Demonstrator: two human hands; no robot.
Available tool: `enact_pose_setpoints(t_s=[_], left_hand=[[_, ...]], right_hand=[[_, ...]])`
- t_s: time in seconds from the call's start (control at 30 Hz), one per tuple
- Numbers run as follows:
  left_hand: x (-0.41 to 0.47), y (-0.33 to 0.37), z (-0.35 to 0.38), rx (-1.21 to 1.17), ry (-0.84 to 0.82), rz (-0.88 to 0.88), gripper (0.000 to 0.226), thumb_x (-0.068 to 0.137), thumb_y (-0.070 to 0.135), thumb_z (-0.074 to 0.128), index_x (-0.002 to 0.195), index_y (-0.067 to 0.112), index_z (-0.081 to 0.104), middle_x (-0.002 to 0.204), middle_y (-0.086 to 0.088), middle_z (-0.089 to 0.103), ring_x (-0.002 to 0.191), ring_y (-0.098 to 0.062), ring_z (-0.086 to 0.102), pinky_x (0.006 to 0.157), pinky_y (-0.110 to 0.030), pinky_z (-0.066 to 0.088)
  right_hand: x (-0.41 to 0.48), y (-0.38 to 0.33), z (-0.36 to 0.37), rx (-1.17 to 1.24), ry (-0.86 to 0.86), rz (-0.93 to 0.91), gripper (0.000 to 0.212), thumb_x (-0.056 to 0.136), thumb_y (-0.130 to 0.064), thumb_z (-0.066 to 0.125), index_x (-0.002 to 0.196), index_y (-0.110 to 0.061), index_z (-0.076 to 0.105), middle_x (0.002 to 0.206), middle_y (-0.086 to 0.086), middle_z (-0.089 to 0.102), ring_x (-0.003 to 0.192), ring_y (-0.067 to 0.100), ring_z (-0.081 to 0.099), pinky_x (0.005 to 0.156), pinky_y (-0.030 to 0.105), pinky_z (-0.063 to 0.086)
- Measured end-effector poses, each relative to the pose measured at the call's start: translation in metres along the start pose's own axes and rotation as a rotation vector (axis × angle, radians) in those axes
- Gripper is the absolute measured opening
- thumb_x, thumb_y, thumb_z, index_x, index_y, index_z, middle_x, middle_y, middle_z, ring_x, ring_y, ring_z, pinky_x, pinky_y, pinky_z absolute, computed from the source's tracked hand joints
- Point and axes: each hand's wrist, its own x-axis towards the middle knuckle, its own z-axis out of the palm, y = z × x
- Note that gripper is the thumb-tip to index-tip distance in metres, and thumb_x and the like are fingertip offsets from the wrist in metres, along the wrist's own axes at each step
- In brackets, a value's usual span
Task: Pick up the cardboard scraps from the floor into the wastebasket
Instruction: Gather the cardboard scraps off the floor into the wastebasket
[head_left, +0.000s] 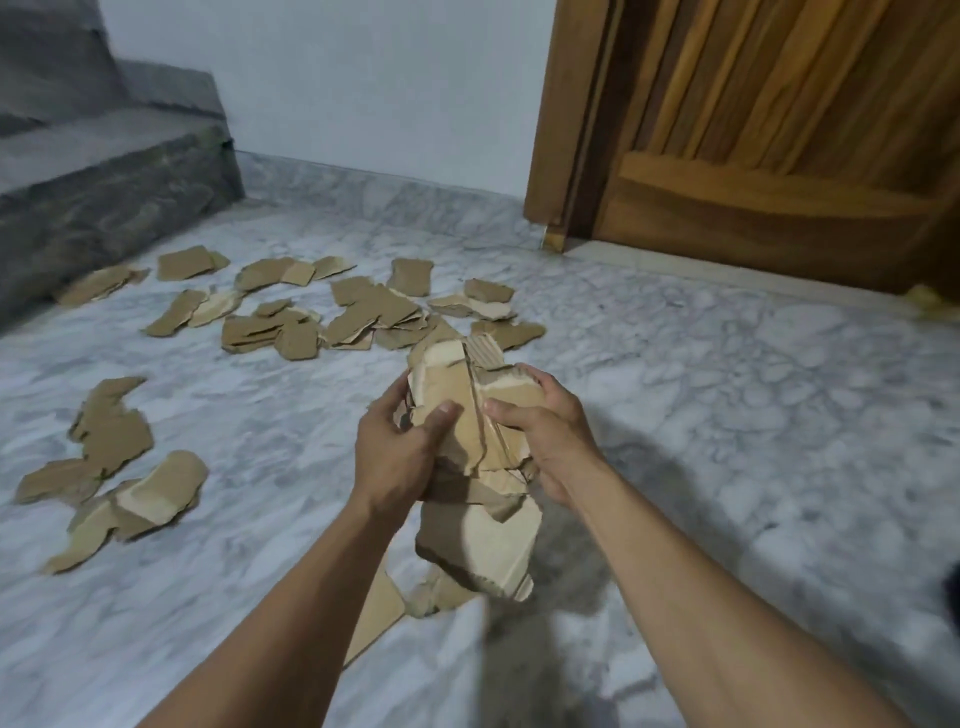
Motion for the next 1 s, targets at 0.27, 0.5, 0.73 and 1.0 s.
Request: enact_pose_setpoints(t_s=[0.27,0.5,0.73,1.0], left_hand=[[-0.023,0.101,0.167,-0.028,-0.349,0.035,0.046,0.084,0.021,0.080,0.127,0.026,0.065,0.094,0.000,0.077,0.072,-0.015,0.075,0.064,-0.034,0.062],[-0.094,0.178,0.335,-0.075,-0.582,0.170,0.064,0.080,0.028,0.081,0.140,0.022,0.057,0.115,-0.001,0.073,0.093,-0.021,0.073,0.076,-0.043,0.064],[-0.181,0.164,0.485,-0.028,-0.733,0.271,0.085,0.057,0.048,0.081,0.135,0.021,0.062,0.116,0.003,0.074,0.104,-0.020,0.071,0.094,-0.040,0.057],[-0.227,0.091,0.566,0.361,-0.915,0.347,0.053,0.079,0.034,0.081,0.128,0.017,0.068,0.114,-0.001,0.072,0.108,-0.023,0.067,0.100,-0.040,0.053]], right_hand=[[-0.047,-0.126,-0.159,0.020,0.328,-0.084,0.073,0.050,-0.022,0.089,0.120,-0.021,0.070,0.102,0.003,0.079,0.096,0.030,0.075,0.088,0.058,0.059],[-0.132,-0.237,-0.313,-0.026,0.523,-0.149,0.034,0.079,-0.001,0.080,0.110,-0.011,0.074,0.091,0.012,0.079,0.084,0.029,0.077,0.081,0.049,0.062],[-0.194,-0.224,-0.471,0.052,0.718,-0.234,0.035,0.074,-0.007,0.083,0.108,-0.016,0.076,0.094,0.009,0.079,0.088,0.030,0.077,0.083,0.047,0.061],[-0.217,-0.140,-0.573,-0.029,0.732,-0.034,0.048,0.068,-0.026,0.087,0.113,-0.021,0.072,0.103,0.002,0.078,0.105,0.028,0.071,0.101,0.054,0.052]])
